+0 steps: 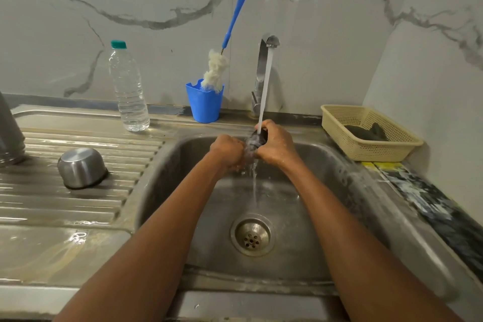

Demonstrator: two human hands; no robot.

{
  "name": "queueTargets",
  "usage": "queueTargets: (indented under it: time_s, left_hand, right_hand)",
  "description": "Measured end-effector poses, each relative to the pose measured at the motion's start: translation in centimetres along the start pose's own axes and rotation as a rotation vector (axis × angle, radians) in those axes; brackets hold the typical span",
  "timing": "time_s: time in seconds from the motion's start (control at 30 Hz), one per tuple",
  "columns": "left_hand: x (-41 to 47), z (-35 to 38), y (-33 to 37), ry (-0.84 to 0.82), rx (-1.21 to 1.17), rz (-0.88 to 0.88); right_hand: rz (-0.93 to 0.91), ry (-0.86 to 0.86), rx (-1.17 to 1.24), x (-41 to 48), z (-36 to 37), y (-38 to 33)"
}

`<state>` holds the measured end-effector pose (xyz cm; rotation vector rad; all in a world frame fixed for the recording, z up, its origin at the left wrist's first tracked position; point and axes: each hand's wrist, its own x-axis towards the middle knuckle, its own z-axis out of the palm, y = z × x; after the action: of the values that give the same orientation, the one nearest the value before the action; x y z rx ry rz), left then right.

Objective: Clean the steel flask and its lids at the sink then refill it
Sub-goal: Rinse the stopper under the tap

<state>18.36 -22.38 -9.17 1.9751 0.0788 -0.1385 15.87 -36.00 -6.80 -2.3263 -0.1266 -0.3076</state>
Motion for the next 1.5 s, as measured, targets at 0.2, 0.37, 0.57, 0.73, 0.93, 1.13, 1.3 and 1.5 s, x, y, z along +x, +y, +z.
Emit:
queueTargets:
  time_s: [0.2, 0.37, 0.57, 0.73, 0.93, 1.13, 1.3, 1.5]
  left_hand:
    - [-0.3, -0.1, 0.2, 0.005, 0.054, 0.004]
    - [0.2, 0.0, -0.1, 0.006, -0.032, -0.015]
    - [1.0, -0.2, 1.1, 0.055, -0.122, 0.009]
    - [2.5, 0.0, 3.2, 0.126, -0.343, -0.021]
    - [3.3, -0.3, 7.2, 0.035, -0.434, 0.041]
    - [5.5, 0.3, 8.4, -0.065, -0.495, 0.074]
    - [4.9, 0.2, 9.2, -0.128, -0.254, 0.125]
    - [1.3, -1.1, 7.4, -0.043, 0.020, 0.133]
  right_hand:
    - [-0.066, 0.002, -0.003, 0.0, 0.1, 0.4]
    - [0.120, -0.122, 0.027, 0.1, 0.3, 0.2]
    - [0.323, -0.249, 0.426, -0.3, -0.1, 0.2]
    - [0.382, -0.315, 0.536, 0.2, -0.1, 0.6]
    - [0.426, -0.348, 0.473, 0.4, -0.2, 1.1]
    - [0.417, -0.348, 0.519, 0.9, 0.0, 1.1]
    - [0.321, -0.226, 0.497, 0.3, -0.5, 0.8]
    - [0.028, -0.119, -0.151, 0.0, -0.4, 1.4]
